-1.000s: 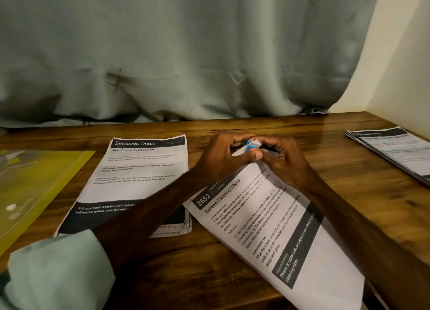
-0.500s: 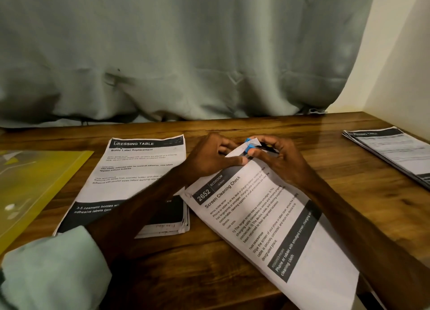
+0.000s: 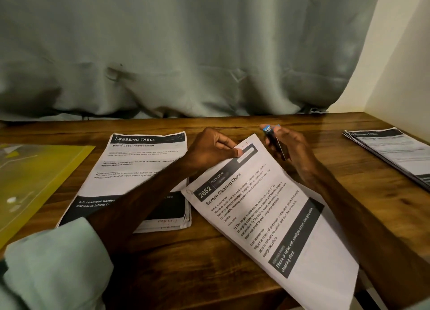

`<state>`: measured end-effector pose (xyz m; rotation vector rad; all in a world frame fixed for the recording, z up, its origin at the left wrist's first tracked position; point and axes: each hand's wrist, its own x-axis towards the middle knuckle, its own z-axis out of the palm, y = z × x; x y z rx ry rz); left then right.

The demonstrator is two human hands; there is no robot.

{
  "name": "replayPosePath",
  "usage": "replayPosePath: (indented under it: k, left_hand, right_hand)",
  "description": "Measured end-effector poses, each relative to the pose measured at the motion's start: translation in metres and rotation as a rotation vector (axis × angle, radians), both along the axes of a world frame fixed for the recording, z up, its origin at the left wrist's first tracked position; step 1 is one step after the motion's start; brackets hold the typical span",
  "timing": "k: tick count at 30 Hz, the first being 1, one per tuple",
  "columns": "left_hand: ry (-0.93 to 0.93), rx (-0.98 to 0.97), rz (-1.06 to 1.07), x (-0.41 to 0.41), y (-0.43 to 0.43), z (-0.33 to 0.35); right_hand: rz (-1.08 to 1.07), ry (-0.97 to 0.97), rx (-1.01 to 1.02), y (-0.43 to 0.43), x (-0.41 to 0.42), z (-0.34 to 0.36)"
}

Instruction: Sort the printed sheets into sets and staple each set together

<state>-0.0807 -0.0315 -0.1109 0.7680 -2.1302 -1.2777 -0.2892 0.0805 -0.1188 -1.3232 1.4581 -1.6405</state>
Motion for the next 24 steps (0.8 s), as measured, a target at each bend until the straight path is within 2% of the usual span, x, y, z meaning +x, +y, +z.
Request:
replayPosePath:
  k: [4,13,19,24]
  left_hand:
    - [-0.023,-0.039,0.007,-0.002,0.001,0.002]
    - [-0.077,-0.318,0.03,-0.006,0.005,0.004]
    - [-0.074,-0.39,0.018,-0.007,0.01,0.008]
    - [-0.025,-0.362,0.005,-0.005,0.013,0.012]
  right_hand:
    - [-0.024,0.108,-0.005,0.001,0.007,-0.004]
    - [-0.057,0.309,-0.058,0.002,0.014,0.001]
    - [-0.039,0.324,-0.052,0.008,0.017,0.006]
    - [-0.026,0.267,-0.027,0.01,0.013,0.009]
